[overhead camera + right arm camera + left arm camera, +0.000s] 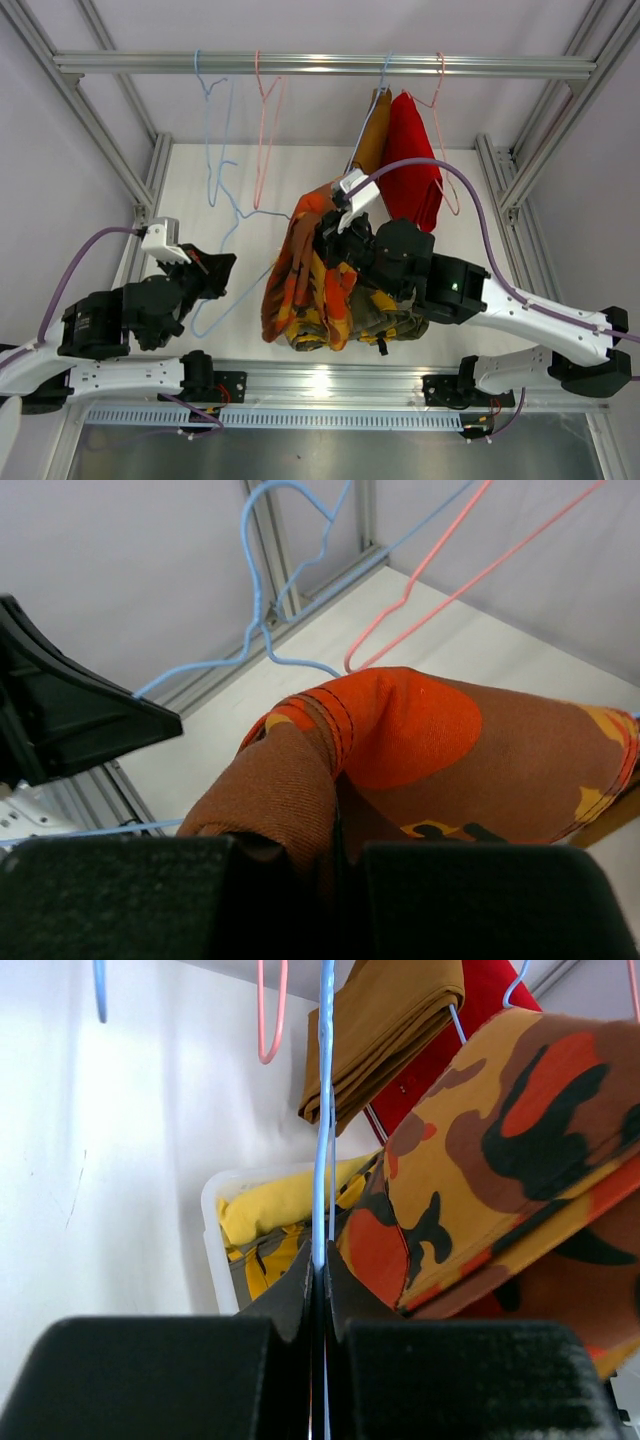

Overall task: Remove the trousers from the hanger
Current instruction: Place the trousers in the bin.

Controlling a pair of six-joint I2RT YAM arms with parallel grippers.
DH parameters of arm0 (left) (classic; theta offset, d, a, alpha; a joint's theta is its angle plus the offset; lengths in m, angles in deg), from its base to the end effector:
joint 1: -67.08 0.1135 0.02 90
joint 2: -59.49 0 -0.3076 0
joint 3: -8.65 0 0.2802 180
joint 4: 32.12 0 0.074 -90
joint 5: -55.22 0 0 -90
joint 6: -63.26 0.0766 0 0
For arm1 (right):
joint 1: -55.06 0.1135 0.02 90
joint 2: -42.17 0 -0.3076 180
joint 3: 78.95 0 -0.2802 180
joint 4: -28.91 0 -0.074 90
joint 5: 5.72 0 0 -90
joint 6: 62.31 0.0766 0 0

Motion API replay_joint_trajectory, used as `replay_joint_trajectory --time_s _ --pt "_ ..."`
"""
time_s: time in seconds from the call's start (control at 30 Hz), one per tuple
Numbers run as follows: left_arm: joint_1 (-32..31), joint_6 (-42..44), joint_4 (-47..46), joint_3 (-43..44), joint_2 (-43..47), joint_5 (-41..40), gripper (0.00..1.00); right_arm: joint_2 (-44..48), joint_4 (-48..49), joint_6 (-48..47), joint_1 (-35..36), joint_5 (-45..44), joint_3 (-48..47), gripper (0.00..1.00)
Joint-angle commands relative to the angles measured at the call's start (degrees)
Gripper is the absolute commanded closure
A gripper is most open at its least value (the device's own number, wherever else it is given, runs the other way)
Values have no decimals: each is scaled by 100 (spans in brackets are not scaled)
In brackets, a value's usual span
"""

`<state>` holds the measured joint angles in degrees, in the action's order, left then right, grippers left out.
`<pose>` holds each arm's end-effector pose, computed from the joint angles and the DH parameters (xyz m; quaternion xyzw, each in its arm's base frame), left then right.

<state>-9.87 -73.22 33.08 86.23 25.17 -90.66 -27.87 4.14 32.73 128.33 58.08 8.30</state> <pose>0.0795 -0.0622 0.4353 -0.0606 0.7753 -0.2514 0.5762 0.1234 0.2930 0.5057 -0.2629 0.6686 0.3005 0.6274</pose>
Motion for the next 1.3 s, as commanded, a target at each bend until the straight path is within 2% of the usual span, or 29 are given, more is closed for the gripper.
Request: replay_joint_trajectory --time_s 0.0,0.13,0.27,0.4,0.53,0.67,0.77,0.93,0.97,1.03,1.07,1.1,1.13,1.27 --pt "31 -107 -37 27 31 -266 99 0 1170 217 64 316 -794 100" --pt "31 -133 -46 27 -48 -275 99 -229 1170 295 99 414 -998 100" --pt "31 -186 -19 -43 -74 -292 99 -177 1618 419 99 405 -541 100" --pt "31 -283 95 -96 -39 -319 99 103 1811 603 82 265 170 100" --pt "31 -318 218 -158 31 -292 99 859 1935 867 38 -96 1733 100" --pt "31 -292 262 -184 31 -310 99 1860 1418 1236 -76 -727 2824 100" --pt "31 -213 183 -184 -47 -275 99 2652 593 1500 -103 -1203 3342 100" --pt "31 -107 -19 -149 -223 -161 99 3312 -358 1719 -121 -1852 3406 100" --pt "31 -90 -71 -149 -276 -143 99 3408 -664 1763 -121 -1941 3371 92" --pt "31 -54 -116 -158 -320 -99 99 3453 -964 1869 -112 -2047 3327 57" --pt "31 -63 -116 -149 -338 -55 99 3471 -1270 1930 -120 -2108 3301 20" --pt "31 -63 -125 -158 -364 -37 99 3480 -1421 2018 -121 -2126 3248 5" --pt "31 -54 -125 -166 -364 -29 99 3488 -1518 2106 -121 -2144 3230 1" --pt "31 -72 -98 -202 -391 15 99 3515 -1678 2072 -112 -2013 3108 1"
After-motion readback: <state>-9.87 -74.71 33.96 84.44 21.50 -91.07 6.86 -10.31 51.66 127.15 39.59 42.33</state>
